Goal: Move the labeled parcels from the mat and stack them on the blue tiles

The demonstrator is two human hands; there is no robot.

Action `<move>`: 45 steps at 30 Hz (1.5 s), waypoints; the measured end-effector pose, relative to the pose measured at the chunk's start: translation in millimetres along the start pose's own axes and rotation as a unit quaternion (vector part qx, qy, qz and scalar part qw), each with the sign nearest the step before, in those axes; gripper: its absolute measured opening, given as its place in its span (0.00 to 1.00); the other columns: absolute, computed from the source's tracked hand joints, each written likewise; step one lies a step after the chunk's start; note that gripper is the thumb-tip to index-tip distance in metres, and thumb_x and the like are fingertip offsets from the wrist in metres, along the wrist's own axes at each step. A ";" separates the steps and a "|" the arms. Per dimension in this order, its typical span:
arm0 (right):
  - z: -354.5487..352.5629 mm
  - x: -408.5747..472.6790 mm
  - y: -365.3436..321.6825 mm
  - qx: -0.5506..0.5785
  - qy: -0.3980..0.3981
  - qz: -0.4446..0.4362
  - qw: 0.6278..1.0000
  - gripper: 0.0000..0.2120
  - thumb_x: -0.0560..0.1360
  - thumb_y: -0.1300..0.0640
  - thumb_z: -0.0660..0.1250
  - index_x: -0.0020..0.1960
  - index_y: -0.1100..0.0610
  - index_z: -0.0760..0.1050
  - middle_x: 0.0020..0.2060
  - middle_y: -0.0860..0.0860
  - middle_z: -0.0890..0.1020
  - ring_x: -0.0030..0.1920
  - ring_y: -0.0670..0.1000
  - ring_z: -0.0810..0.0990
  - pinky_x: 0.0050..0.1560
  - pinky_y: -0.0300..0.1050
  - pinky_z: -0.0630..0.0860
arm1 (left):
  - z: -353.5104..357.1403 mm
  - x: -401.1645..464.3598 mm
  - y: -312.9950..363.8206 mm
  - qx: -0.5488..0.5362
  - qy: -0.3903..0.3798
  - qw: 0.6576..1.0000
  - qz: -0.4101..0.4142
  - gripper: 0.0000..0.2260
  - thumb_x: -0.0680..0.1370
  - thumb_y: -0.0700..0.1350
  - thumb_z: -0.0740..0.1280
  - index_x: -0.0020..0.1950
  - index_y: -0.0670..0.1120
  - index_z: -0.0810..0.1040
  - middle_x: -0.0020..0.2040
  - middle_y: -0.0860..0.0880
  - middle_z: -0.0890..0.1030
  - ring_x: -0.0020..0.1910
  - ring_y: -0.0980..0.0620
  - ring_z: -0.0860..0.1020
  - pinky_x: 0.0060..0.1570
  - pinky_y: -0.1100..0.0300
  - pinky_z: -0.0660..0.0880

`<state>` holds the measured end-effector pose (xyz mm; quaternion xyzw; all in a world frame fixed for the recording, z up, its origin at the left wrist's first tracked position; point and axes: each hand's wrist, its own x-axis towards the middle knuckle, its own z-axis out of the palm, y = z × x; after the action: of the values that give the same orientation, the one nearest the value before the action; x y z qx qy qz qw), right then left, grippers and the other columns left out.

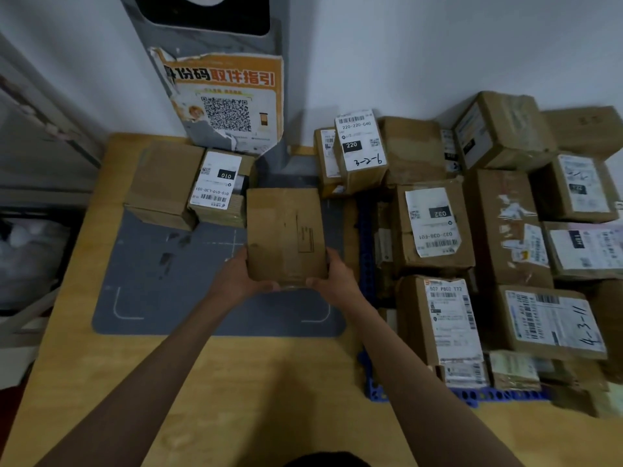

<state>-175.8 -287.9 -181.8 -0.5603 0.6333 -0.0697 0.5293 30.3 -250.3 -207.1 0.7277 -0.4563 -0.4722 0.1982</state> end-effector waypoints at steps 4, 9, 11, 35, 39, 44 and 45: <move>0.4 -17.2 5.6 -0.003 -0.022 0.009 1.000 0.35 0.75 0.59 0.72 0.76 0.53 0.57 0.68 0.52 0.72 0.66 0.54 0.73 0.63 0.48 0.74 | 3.6 -23.4 -3.8 -0.014 -0.012 1.000 0.003 0.46 0.60 0.49 0.83 0.73 0.47 0.65 0.60 0.54 0.74 0.56 0.55 0.73 0.50 0.62 0.72; -1.7 -49.6 6.5 -0.007 -0.023 -0.003 1.000 0.38 0.74 0.58 0.73 0.76 0.53 0.55 0.67 0.52 0.72 0.66 0.54 0.73 0.64 0.48 0.73 | 4.6 -51.0 0.9 0.003 -0.016 1.000 -0.015 0.45 0.61 0.46 0.83 0.72 0.44 0.64 0.66 0.46 0.74 0.62 0.46 0.74 0.59 0.52 0.74; -8.0 -61.4 -0.3 -0.021 -0.015 -0.019 0.999 0.39 0.73 0.57 0.74 0.76 0.53 0.54 0.67 0.52 0.73 0.66 0.55 0.74 0.63 0.48 0.74 | 1.4 -61.7 10.2 -0.008 -0.005 1.000 0.002 0.44 0.61 0.44 0.83 0.72 0.43 0.65 0.66 0.46 0.73 0.63 0.46 0.73 0.59 0.53 0.73; -161.8 -179.1 -39.5 -0.047 0.138 -0.162 0.976 0.37 0.68 0.55 0.78 0.71 0.56 0.63 0.59 0.49 0.76 0.60 0.49 0.76 0.52 0.39 0.74 | -9.4 -136.5 195.6 0.138 0.031 0.971 0.194 0.42 0.63 0.52 0.81 0.72 0.46 0.67 0.65 0.48 0.75 0.58 0.51 0.74 0.53 0.59 0.70; -205.7 -181.5 -44.3 -0.050 0.149 -0.162 0.974 0.38 0.68 0.56 0.78 0.72 0.56 0.64 0.62 0.49 0.77 0.59 0.48 0.76 0.53 0.38 0.73 | -1.7 -129.0 237.1 0.137 0.031 0.966 0.219 0.40 0.62 0.54 0.81 0.71 0.48 0.69 0.64 0.49 0.76 0.55 0.54 0.73 0.53 0.61 0.69; -266.5 -172.1 -57.7 -0.054 0.159 -0.177 0.970 0.37 0.67 0.59 0.78 0.71 0.58 0.65 0.63 0.53 0.77 0.63 0.54 0.76 0.63 0.53 0.77 | 11.1 -111.4 297.6 0.141 0.052 0.962 0.229 0.41 0.62 0.55 0.81 0.71 0.48 0.69 0.63 0.50 0.77 0.52 0.53 0.74 0.46 0.61 0.70; -277.5 -168.4 -60.5 -0.059 0.164 -0.180 0.968 0.37 0.67 0.60 0.78 0.71 0.58 0.64 0.63 0.53 0.77 0.63 0.54 0.76 0.62 0.54 0.77 | 14.0 -107.2 308.9 0.141 0.054 0.961 0.233 0.40 0.62 0.55 0.81 0.71 0.48 0.69 0.63 0.50 0.77 0.52 0.53 0.74 0.46 0.61 0.71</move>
<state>-376.7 -318.0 78.5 -0.6765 0.6031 -0.2171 0.3626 -143.9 -313.1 62.7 0.6463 -0.6637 -0.3037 0.2224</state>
